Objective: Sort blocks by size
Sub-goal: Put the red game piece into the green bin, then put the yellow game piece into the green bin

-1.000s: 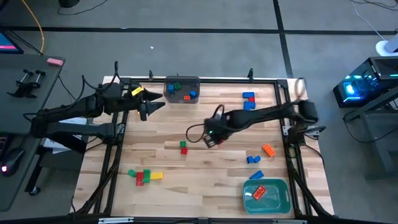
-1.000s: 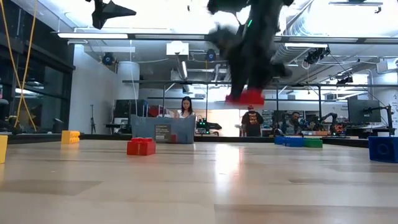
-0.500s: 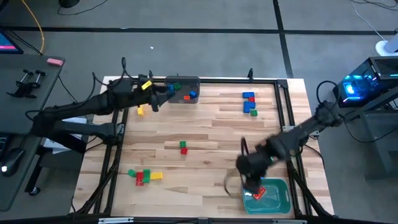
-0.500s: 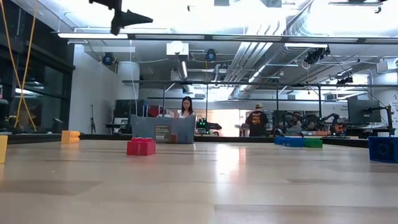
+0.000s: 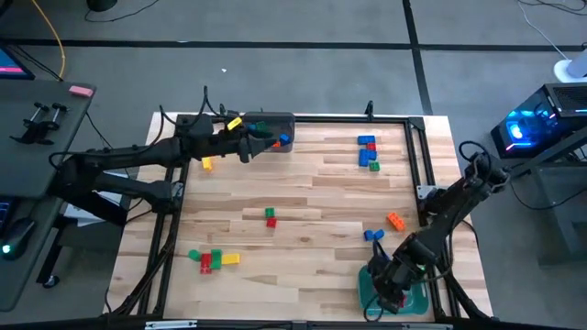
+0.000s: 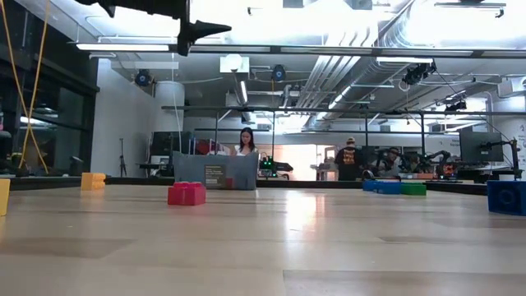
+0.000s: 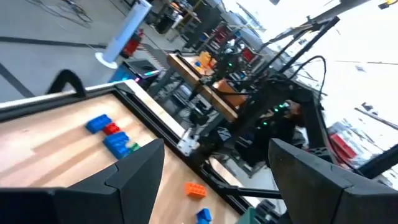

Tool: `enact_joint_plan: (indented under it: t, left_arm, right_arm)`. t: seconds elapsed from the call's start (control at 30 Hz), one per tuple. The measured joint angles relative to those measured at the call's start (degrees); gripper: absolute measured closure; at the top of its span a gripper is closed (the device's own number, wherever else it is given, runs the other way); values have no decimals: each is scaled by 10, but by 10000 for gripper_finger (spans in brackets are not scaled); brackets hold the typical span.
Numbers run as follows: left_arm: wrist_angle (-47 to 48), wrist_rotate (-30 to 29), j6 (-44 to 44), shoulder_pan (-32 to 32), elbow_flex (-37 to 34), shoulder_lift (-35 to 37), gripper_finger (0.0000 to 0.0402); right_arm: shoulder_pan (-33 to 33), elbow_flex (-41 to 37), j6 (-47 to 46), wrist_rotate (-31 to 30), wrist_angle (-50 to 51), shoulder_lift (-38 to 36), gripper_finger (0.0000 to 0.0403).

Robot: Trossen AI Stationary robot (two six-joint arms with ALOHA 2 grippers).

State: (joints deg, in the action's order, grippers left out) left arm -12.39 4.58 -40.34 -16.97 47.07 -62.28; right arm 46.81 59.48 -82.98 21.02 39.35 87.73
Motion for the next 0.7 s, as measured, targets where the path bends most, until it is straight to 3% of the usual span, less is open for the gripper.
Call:
enact_joint_plan:
  t: [0.17,0.33,0.43,0.57,0.63,0.7]
  left_arm:
    - [4,3,-1,4,0,4,129]
    - [50,4,-1,5,9,5,129]
    - [306,-46,12,-14,88,-14,129]
    - [673,-211,46,-50,202,-78,129]
    - [786,-284,-6,-61,209,-100,129]
    - [835,-310,-78,-72,185,-112,129]
  right_arm:
    - [1,13,78,25,5,-1,88]
    - [-8,41,154,24,74,-26,42]
    - [-26,47,175,-8,131,-65,43]
    - [-75,47,187,-91,195,-116,48]
    - [-104,47,199,-127,211,-135,50]
    - [-136,47,210,-157,213,-146,50]
